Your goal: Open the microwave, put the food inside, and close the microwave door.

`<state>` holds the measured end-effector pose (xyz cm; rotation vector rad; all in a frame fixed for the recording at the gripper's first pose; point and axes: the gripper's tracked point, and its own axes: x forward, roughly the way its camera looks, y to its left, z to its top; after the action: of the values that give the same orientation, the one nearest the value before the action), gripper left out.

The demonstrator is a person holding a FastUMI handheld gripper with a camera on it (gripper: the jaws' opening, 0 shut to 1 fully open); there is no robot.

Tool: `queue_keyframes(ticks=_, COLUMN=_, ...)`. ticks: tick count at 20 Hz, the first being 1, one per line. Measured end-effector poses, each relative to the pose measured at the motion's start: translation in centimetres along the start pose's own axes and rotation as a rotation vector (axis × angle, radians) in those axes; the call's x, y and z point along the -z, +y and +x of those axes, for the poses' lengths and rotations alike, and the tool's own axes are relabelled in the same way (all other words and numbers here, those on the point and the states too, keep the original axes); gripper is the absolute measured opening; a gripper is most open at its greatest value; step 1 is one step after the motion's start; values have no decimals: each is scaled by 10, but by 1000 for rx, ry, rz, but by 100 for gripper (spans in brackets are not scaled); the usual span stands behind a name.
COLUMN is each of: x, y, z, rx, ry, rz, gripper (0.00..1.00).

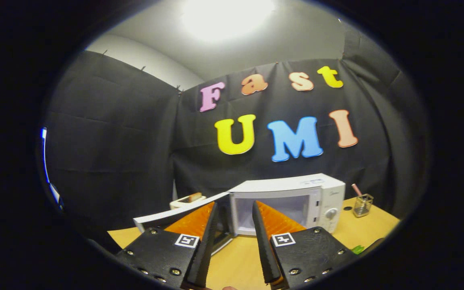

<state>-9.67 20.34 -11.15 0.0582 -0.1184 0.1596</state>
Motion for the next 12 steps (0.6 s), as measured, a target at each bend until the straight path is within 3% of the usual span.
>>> queue_keyframes(ticks=7, x=28, y=-145, z=-42, rx=302, ry=48, rz=-53, gripper=51)
queue_keyframes(ticks=12, x=85, y=-191, z=-78, rx=352, ry=185, rz=5, gripper=52)
